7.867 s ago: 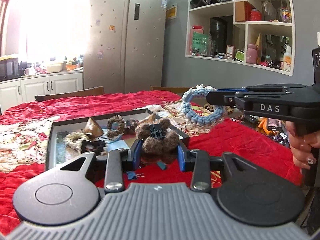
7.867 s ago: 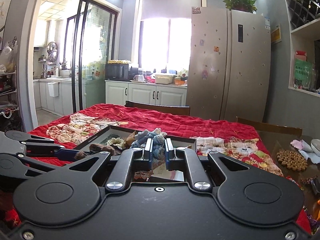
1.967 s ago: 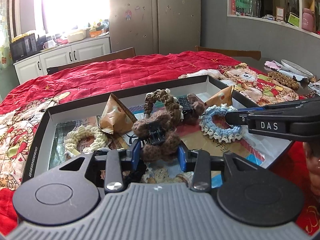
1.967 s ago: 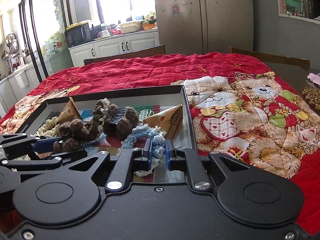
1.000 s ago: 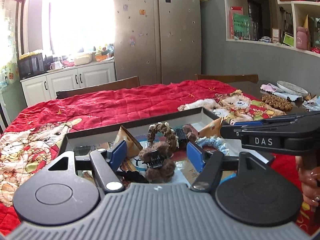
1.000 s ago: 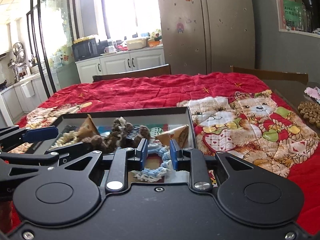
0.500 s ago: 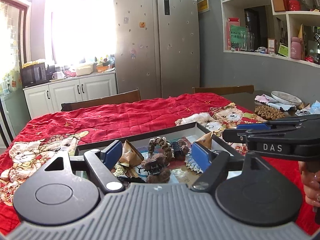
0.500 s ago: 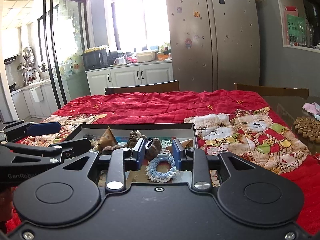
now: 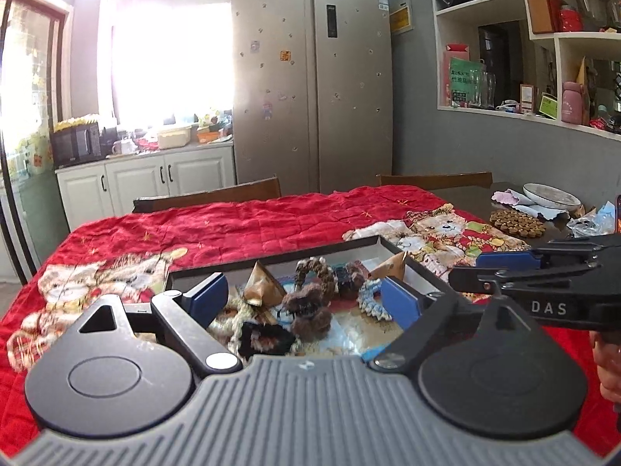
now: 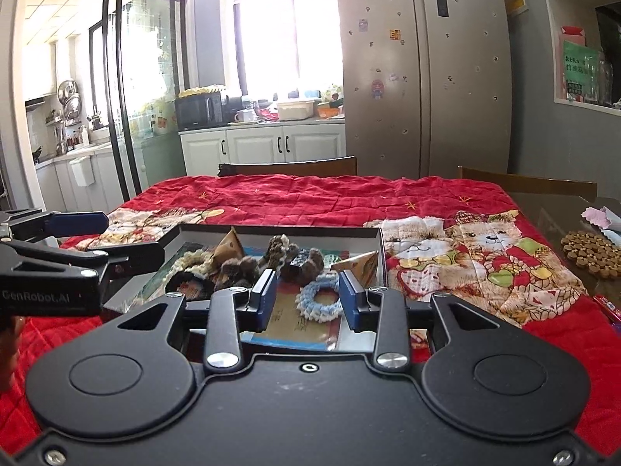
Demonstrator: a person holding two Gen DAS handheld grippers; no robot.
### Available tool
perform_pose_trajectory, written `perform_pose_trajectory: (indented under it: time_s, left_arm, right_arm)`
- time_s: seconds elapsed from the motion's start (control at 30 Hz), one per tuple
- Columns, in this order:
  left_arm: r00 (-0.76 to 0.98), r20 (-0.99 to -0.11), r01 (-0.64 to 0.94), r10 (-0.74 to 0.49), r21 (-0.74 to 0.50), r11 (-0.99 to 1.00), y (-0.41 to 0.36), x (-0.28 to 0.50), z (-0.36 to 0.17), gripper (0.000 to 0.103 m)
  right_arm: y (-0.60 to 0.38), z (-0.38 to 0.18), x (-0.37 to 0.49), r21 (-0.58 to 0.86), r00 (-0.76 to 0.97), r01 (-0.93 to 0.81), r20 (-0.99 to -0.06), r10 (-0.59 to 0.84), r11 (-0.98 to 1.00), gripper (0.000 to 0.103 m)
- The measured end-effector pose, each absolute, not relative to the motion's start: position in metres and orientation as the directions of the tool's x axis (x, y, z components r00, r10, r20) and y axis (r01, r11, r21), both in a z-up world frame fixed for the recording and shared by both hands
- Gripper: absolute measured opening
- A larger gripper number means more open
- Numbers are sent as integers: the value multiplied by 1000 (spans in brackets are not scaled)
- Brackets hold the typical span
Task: Organize objects
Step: 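Lift both open tools out of the box and back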
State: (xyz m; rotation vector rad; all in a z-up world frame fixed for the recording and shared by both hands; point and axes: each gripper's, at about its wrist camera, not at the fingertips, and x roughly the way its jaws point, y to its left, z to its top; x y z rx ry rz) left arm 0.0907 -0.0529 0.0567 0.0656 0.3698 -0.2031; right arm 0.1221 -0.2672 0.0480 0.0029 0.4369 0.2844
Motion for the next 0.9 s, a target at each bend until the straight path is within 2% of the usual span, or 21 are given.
perform_pose_trajectory:
  time_s: [0.3, 0.63, 0.9]
  left_arm:
    - [892, -409, 212, -193, 2, 977, -46, 78, 35, 91]
    - [859, -464, 269, -216, 50, 962, -61, 80, 2, 91]
    - [825, -520, 281, -222, 37, 959, -62, 92, -18, 91]
  right_arm:
    - [-261, 30, 109, 47, 844, -296, -455, 284, 954, 34]
    - [-253, 1, 113, 58, 804, -334, -503, 317, 941, 34]
    - [-248, -20, 123, 68, 774, -343, -545, 323, 937, 33]
